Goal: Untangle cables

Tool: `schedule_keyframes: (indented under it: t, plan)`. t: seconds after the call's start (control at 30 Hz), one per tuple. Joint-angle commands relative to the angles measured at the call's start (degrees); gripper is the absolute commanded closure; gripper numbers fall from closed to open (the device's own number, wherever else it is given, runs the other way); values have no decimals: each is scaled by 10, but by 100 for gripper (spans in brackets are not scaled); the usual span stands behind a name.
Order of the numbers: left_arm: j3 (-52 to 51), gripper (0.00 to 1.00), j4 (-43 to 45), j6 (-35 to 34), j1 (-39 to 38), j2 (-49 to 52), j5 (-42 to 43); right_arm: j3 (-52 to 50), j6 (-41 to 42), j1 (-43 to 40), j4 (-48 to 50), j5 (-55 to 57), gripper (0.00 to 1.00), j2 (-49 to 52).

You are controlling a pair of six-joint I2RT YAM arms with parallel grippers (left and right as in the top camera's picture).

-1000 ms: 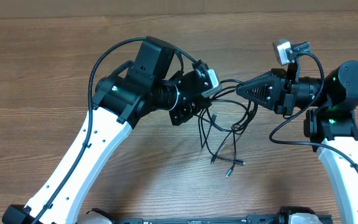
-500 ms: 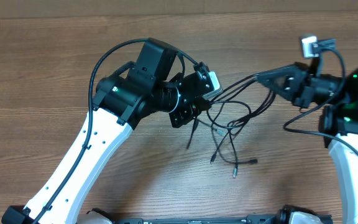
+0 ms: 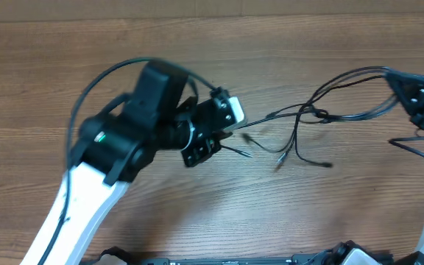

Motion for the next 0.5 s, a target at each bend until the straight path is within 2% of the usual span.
schedule_keyframes:
  t: [0.0,0.27,0.4,0.43,0.47]
  plan:
    - [0,96,-7,-3,4,-57,-52,8,-25,-40,5,31,96,-5]
    - [0,96,30,-80,42,-203,-205,8,-37,-87,-13,61,96,13]
    - [0,96,37,-87,72,-270,-231,8,-37,-108,-41,86,96,29]
    - [0,96,36,-86,76,-284,-234,8,-37,-111,-42,85,91,32]
    - [0,96,36,-86,79,-294,-234,8,-37,-111,-45,85,61,34]
